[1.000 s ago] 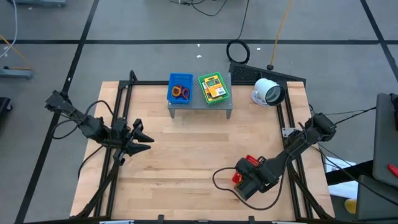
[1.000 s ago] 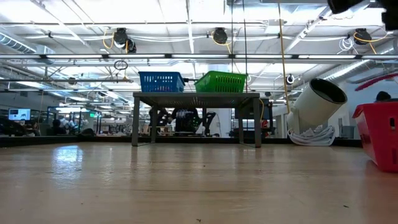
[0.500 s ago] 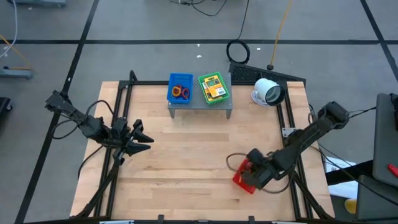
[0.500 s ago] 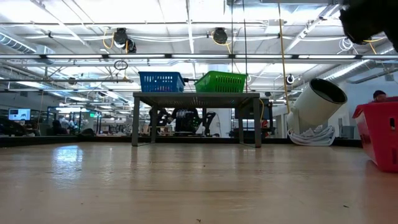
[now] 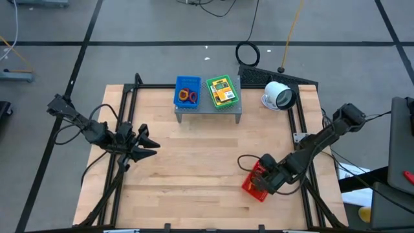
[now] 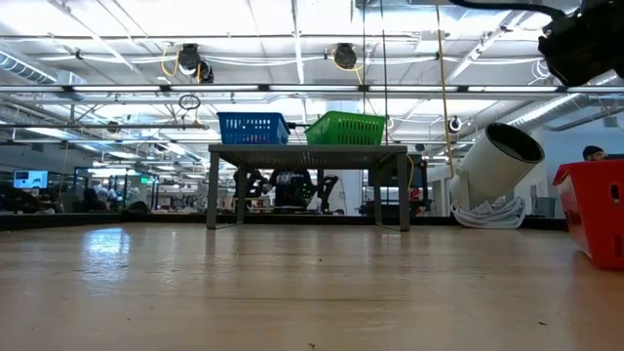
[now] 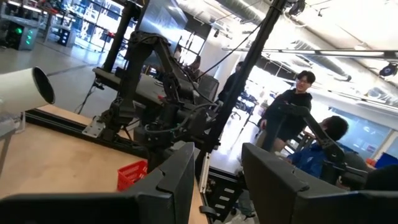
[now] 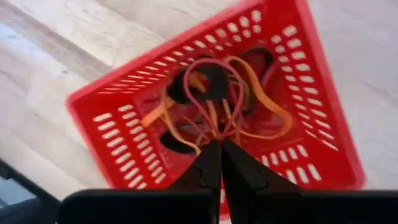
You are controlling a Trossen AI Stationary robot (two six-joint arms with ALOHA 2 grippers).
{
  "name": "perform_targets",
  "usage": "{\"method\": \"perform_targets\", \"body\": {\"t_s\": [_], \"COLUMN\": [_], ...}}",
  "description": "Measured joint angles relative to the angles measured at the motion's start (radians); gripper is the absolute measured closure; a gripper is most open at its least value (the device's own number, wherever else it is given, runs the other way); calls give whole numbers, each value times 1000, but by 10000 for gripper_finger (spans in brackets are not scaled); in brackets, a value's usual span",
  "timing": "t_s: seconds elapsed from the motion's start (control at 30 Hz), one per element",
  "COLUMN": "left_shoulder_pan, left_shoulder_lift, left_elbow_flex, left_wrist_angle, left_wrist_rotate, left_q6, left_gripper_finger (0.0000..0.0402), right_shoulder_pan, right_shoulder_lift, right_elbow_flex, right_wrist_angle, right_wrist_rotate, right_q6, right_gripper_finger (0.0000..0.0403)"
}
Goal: Pick & Place Office Desk Supplies
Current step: Put the red rubber band into the red bin, then put the red bin on the shelf
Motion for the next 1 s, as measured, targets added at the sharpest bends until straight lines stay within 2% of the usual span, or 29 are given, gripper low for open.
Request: {"method": "perform_targets", "body": {"t_s": [0.2,0.3,0.4,0.53,0.63,0.8,0.9,1.0], "left_shoulder_pan": [0,0,0,0,0,5,23,44], "left_shoulder_lift": [0,0,0,0,-1,-27,-56,-128], "left_elbow_flex": [0,0,0,0,0,0,-1,-31], "left_wrist_angle": [0,-2,-3,-21,-71,-209,-276,-233], "left_wrist_rotate": [-19,-19,-19,-20,-55,-98,-57,27], "left_q6": [7,7,34,186,271,283,317,398], "left_gripper_finger": [261,261,261,261,261,261,261,261], "right_shoulder_pan": [-6,-6,-6,-6,-6,-6,-7,-13], "right_shoulder_lift": [5,5,5,5,5,4,-4,-19], "right_elbow_flex": [0,0,0,0,0,0,0,0], "right_wrist_angle": [-13,-13,-10,12,41,91,108,104], "right_wrist_rotate": [-6,-4,-2,10,52,153,181,180], "right_q6": [35,26,9,-8,13,109,141,148], "right_gripper_finger": [401,387,358,305,262,208,190,182]}}
